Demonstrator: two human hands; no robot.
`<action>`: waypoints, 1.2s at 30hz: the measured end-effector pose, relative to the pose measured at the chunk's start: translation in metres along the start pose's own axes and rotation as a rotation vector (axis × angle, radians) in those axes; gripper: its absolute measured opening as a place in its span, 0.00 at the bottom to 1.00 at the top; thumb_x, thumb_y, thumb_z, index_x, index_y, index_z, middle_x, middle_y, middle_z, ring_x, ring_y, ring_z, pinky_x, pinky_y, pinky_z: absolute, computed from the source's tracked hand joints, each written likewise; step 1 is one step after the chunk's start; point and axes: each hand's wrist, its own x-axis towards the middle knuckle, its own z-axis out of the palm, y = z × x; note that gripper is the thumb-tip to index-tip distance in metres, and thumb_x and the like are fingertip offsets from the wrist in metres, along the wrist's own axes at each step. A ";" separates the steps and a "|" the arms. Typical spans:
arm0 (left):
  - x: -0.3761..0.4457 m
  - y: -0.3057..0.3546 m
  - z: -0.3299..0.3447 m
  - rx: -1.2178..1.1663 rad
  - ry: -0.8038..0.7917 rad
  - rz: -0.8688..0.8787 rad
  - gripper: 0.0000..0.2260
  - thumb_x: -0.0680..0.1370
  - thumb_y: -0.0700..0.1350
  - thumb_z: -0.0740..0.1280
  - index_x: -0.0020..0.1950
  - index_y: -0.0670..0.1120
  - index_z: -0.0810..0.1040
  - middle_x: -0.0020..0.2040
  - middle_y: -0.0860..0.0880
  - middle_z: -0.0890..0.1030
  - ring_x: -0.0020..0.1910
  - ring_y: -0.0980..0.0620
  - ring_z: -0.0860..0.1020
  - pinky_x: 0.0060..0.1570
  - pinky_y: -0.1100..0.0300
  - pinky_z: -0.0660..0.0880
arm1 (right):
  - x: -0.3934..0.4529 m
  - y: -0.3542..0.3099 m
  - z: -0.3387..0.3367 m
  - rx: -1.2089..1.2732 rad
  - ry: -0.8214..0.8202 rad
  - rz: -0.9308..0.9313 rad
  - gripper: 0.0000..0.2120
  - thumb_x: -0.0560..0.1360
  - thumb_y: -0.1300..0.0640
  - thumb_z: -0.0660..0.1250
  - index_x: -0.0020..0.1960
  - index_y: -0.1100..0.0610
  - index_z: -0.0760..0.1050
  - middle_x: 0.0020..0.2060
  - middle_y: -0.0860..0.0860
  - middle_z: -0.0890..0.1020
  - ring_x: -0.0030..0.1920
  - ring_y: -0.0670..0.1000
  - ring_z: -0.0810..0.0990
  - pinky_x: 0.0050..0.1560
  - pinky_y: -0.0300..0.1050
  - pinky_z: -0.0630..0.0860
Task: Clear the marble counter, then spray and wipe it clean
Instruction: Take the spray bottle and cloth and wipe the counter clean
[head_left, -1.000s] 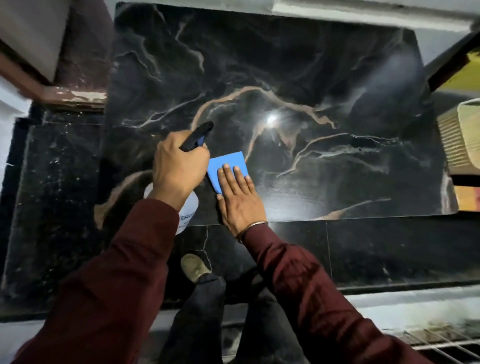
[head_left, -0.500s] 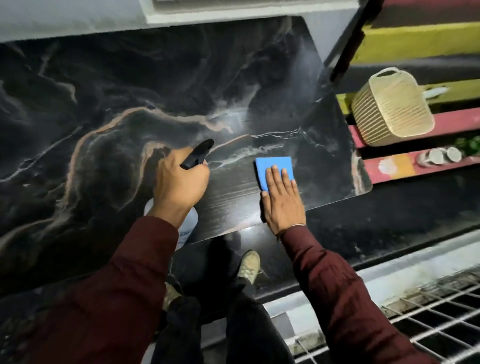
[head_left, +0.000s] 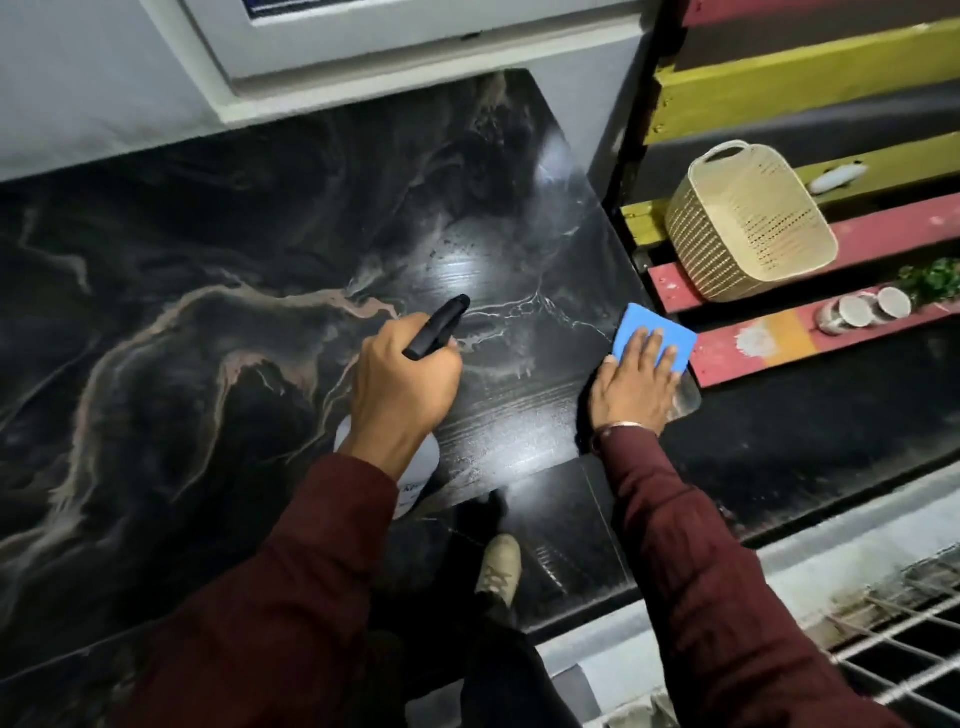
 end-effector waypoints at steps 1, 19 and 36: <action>0.002 -0.001 -0.006 -0.019 0.006 -0.005 0.09 0.73 0.47 0.67 0.37 0.42 0.75 0.31 0.45 0.77 0.34 0.41 0.77 0.34 0.49 0.73 | 0.000 -0.010 0.002 0.011 -0.001 0.020 0.28 0.81 0.52 0.52 0.78 0.61 0.51 0.77 0.59 0.53 0.76 0.62 0.50 0.74 0.59 0.48; 0.056 -0.157 -0.235 -0.104 0.334 -0.202 0.09 0.70 0.47 0.68 0.40 0.40 0.79 0.35 0.35 0.79 0.33 0.36 0.79 0.38 0.36 0.79 | -0.254 -0.334 0.110 -0.079 -0.288 -1.086 0.29 0.75 0.48 0.52 0.75 0.58 0.62 0.74 0.57 0.64 0.74 0.62 0.61 0.70 0.59 0.64; 0.063 -0.244 -0.374 -0.187 0.499 -0.303 0.05 0.68 0.47 0.69 0.40 0.48 0.83 0.35 0.37 0.80 0.35 0.39 0.81 0.40 0.36 0.82 | -0.264 -0.523 0.150 -0.148 -0.251 -1.126 0.29 0.81 0.47 0.49 0.78 0.56 0.47 0.78 0.57 0.52 0.77 0.61 0.48 0.74 0.59 0.46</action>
